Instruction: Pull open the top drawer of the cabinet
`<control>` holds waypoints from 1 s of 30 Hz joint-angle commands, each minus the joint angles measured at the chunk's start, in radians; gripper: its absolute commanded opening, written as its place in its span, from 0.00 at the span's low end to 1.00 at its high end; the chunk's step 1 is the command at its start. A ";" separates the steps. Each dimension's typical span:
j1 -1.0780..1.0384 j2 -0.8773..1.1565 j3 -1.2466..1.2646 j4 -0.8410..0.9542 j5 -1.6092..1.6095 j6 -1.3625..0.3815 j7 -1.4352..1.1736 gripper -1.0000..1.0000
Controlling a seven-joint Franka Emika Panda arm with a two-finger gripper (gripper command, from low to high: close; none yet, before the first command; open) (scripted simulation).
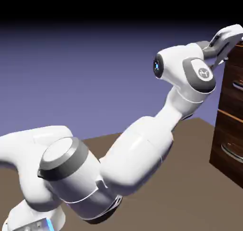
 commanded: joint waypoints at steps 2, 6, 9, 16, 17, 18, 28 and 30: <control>0.046 -0.026 -0.032 0.025 -0.067 -0.011 -0.087 0.50; 0.137 -0.079 -0.097 0.076 -0.200 -0.033 -0.261 0.50; 0.205 -0.118 -0.145 0.114 -0.300 -0.049 -0.391 0.50; 0.333 -0.108 -0.152 0.300 -0.298 0.009 -0.439 0.50; 0.357 -0.105 -0.152 0.336 -0.296 0.021 -0.445 0.50; 0.369 -0.104 -0.152 0.353 -0.294 0.026 -0.448 0.50; 0.178 -0.139 -0.144 0.064 -0.311 -0.071 -0.413 0.00; 0.127 -0.145 -0.144 -0.009 -0.311 -0.092 -0.403 0.00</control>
